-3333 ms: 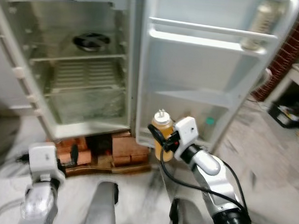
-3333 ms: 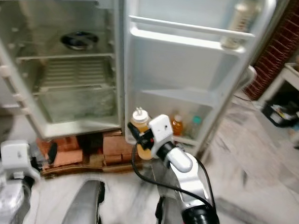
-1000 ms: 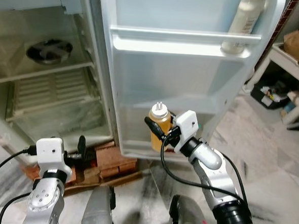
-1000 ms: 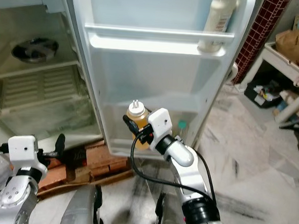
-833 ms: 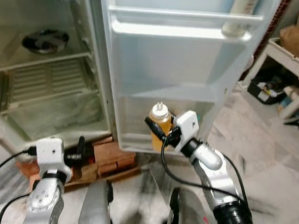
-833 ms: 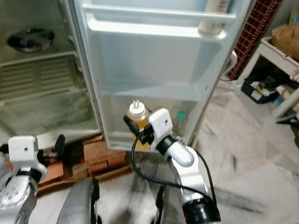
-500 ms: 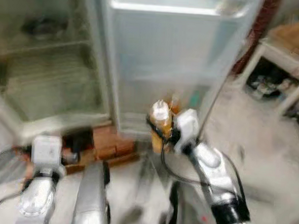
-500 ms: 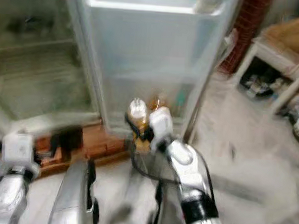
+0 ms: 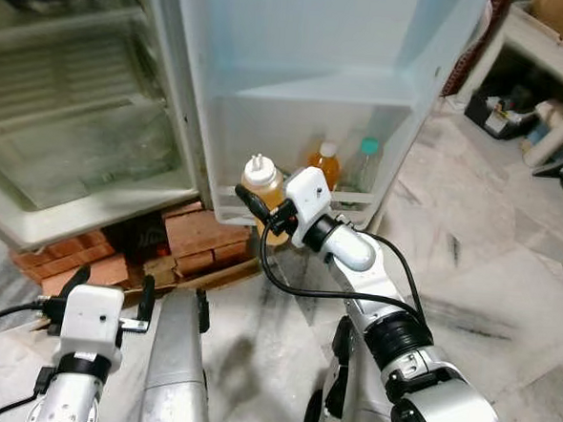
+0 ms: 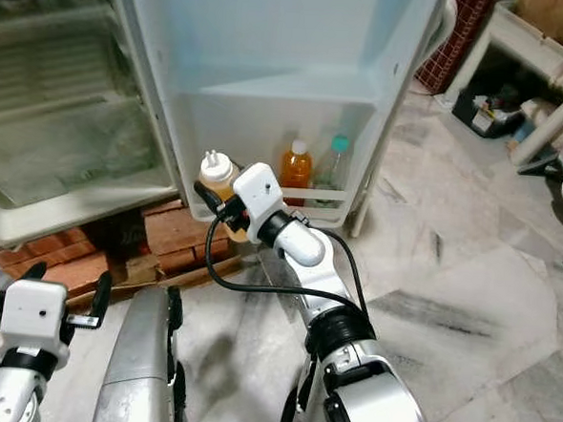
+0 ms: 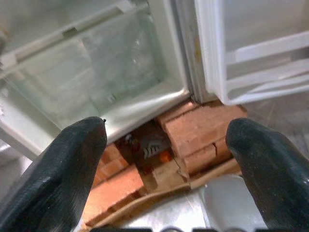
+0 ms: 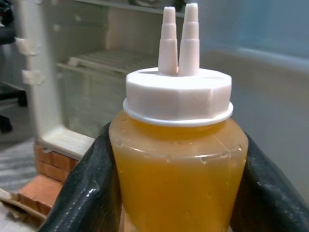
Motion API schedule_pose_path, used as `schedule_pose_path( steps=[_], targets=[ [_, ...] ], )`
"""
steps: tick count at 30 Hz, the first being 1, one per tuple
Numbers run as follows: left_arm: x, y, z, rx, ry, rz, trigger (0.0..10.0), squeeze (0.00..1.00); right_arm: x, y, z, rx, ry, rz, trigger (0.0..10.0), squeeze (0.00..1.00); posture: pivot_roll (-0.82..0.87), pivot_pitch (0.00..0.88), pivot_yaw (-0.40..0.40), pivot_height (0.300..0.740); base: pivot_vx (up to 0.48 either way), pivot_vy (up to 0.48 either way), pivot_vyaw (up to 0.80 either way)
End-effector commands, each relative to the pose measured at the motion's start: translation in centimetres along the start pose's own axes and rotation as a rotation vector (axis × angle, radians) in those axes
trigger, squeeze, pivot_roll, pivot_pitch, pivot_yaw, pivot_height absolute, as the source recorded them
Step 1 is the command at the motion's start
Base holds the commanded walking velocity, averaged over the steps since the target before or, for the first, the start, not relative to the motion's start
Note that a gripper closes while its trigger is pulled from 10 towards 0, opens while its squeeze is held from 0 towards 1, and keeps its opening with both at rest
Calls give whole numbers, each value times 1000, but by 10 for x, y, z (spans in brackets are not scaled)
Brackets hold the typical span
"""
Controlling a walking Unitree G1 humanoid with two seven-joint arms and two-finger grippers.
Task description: Restocking fridge
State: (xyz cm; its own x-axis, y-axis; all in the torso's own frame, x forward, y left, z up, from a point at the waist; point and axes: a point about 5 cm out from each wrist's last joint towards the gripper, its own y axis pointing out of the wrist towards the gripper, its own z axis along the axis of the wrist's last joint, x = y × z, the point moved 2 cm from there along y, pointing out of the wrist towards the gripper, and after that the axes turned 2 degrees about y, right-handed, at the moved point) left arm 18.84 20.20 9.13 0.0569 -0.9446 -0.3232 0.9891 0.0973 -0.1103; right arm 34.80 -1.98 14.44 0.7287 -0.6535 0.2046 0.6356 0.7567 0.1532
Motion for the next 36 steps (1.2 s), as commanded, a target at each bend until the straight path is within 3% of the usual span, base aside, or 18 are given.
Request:
schedule_pose_path(
  steps=[1,3,4,7,15,19,21,23,25,28,33,36],
  targets=[
    [2,-2,6,13,25,-12,10000,0,1,3,2,11,-10,-6,10000,0,142,232,-55,521,0,0,0],
    [7,-8,13,33,60,-21,10000,0,4,17,11,19,-106,-13,10000,0,161,256,-67,521,0,0,0],
    [7,-8,13,33,60,-21,10000,0,4,17,11,19,-106,-13,10000,0,161,256,-67,521,0,0,0],
    [2,-15,15,16,58,21,10000,0,6,26,23,63,-222,-26,10000,0,174,273,-77,521,0,0,0],
    [-6,-30,15,-12,85,65,10000,0,1,41,41,114,-328,21,10000,0,209,324,-92,521,0,0,0],
    [-11,-38,13,-62,39,132,10000,0,-9,48,46,141,-402,49,10000,0,235,342,-93,521,0,0,0],
    [-16,-43,9,-102,3,164,10000,0,-23,51,44,141,-405,112,10000,0,247,351,-87,521,0,0,0],
    [-17,-44,8,-112,-5,170,10000,0,-26,52,43,143,-407,123,10000,0,249,354,-85,521,0,0,0],
    [-22,-46,7,-120,6,178,10000,0,-47,54,36,129,-437,212,10000,0,255,362,-79,521,0,0,0],
    [-23,-45,7,-119,5,177,10000,0,-55,55,38,157,-428,225,10000,0,254,358,-75,521,0,0,0],
    [-21,-39,8,-115,7,168,10000,0,-53,51,36,176,-416,216,10000,0,245,343,-79,521,0,0,0],
    [-20,-32,8,-108,0,167,10000,0,-42,46,34,165,-380,185,10000,0,228,325,-81,521,0,0,0]
  ],
)
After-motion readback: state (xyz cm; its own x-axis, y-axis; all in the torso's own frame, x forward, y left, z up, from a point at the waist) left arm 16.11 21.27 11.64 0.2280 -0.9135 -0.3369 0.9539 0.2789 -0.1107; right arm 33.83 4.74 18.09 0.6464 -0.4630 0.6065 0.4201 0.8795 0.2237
